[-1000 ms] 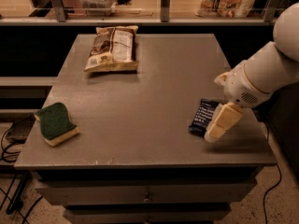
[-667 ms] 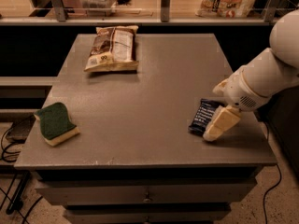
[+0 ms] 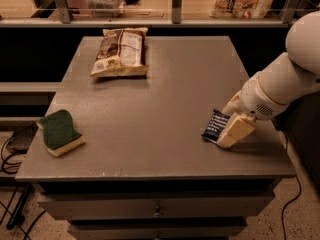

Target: Move rxbar blueberry near sponge

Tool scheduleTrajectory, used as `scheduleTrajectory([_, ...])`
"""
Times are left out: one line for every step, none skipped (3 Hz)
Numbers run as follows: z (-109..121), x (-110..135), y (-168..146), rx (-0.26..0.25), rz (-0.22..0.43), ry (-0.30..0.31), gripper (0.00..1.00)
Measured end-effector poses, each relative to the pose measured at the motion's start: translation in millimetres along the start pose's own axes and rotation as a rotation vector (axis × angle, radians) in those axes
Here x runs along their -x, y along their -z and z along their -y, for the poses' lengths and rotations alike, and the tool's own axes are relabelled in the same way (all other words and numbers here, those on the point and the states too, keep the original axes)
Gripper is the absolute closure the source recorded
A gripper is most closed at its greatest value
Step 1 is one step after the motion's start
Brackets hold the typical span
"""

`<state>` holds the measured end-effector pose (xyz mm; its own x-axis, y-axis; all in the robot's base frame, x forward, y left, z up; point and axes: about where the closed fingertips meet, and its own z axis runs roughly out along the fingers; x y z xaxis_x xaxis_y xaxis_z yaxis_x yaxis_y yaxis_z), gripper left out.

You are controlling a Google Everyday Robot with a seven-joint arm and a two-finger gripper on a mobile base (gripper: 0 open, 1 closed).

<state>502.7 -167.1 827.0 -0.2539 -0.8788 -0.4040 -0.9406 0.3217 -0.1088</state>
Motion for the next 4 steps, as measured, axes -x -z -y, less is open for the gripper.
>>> scheduleTrajectory([0, 0, 1, 0.000, 0.000, 0.000, 0.87])
scheduleTrajectory([0, 1, 1, 0.000, 0.000, 0.001, 1.00])
scheduleTrajectory([-2, 46, 29, -0.040, 0.047, 0.096, 1.00])
scheduleTrajectory([-6, 125, 80, -0.110, 0.128, 0.262, 1.00])
